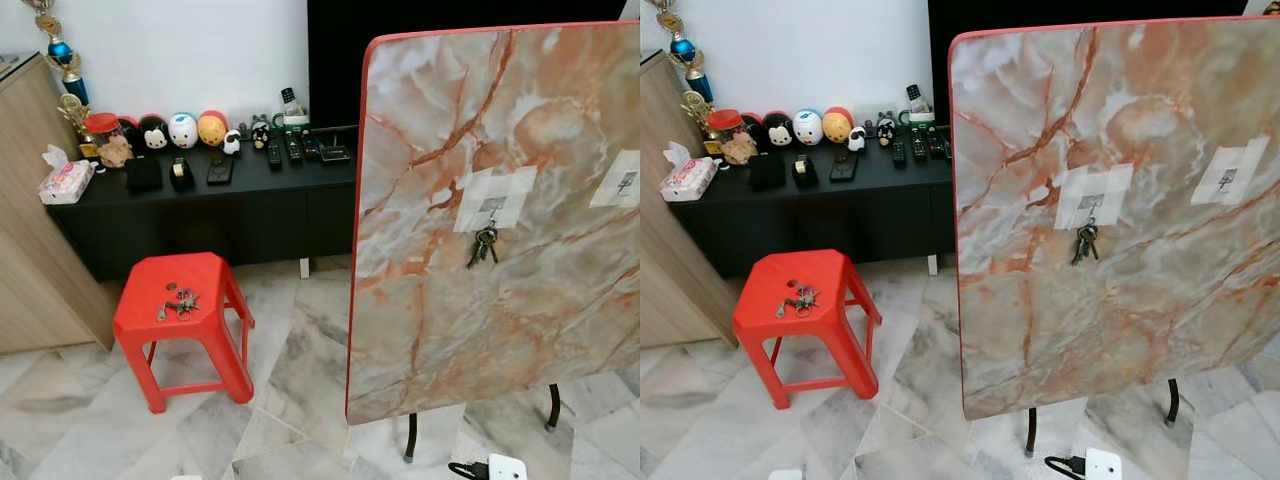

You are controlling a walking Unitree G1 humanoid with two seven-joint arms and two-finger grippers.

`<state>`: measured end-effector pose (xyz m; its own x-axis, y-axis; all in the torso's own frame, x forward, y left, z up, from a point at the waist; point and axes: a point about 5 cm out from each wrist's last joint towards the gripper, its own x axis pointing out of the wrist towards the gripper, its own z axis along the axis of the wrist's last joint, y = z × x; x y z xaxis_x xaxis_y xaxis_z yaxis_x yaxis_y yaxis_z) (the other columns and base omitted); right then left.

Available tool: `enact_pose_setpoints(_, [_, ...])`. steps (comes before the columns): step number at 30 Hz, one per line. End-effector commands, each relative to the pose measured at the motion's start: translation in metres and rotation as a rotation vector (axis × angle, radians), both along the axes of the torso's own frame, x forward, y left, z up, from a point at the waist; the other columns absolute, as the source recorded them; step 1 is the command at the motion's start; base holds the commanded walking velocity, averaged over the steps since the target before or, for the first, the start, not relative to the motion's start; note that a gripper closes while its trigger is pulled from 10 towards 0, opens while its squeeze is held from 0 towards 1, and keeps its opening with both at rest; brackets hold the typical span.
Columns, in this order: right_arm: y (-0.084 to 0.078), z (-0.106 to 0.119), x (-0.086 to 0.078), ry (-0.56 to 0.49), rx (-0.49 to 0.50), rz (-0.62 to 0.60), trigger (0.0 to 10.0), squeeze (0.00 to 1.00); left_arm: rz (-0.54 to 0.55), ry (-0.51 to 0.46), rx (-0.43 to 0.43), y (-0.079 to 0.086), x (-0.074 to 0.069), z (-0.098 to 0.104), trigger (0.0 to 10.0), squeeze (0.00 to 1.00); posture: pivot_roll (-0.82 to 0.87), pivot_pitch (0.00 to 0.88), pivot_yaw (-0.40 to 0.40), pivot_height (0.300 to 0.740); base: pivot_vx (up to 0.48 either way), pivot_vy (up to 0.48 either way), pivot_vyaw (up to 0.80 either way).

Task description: Hang keys on a hook

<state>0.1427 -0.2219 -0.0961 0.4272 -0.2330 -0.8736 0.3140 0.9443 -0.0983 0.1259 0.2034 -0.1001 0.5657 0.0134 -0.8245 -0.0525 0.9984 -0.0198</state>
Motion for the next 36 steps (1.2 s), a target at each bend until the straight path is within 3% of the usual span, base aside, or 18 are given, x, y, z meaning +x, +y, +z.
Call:
enact_pose_setpoints(1, [0.004, 0.001, 0.006, -0.017, 0.017, 0.000, 10.0, 0.00, 0.000, 0.068, -0.014, -0.003, -0.017, -0.006, 10.0, 0.00, 0.02, 0.000, -0.028, 0.740, 0.000, 0.401, 0.00])
enact_pose_setpoints(4, [0.008, 0.004, 0.015, -0.038, 0.008, 0.048, 10.0, 0.00, -0.002, 0.078, -0.013, -0.003, -0.019, -0.007, 10.0, 0.00, 0.02, 0.000, -0.030, 0.740, 0.000, 0.470, 0.00])
enact_pose_setpoints(13, [0.015, 0.002, 0.013, -0.030, 0.028, 0.058, 10.0, 0.00, -0.002, 0.080, -0.012, -0.003, -0.020, -0.007, 10.0, 0.00, 0.03, 0.000, -0.032, 0.740, 0.000, 0.480, 0.00])
enact_pose_setpoints(23, [0.004, -0.003, -0.004, 0.020, 0.015, 0.050, 10.0, 0.00, 0.003, 0.075, -0.014, -0.003, -0.020, -0.007, 10.0, 0.00, 0.04, 0.000, -0.036, 0.740, 0.000, 0.480, 0.00])
enact_pose_setpoints(36, [0.004, 0.000, 0.004, -0.010, 0.030, 0.023, 10.0, 0.00, 0.053, 0.055, -0.008, 0.002, -0.015, -0.005, 10.0, 0.00, 0.05, 0.000, -0.032, 0.740, 0.000, 0.479, 0.00])
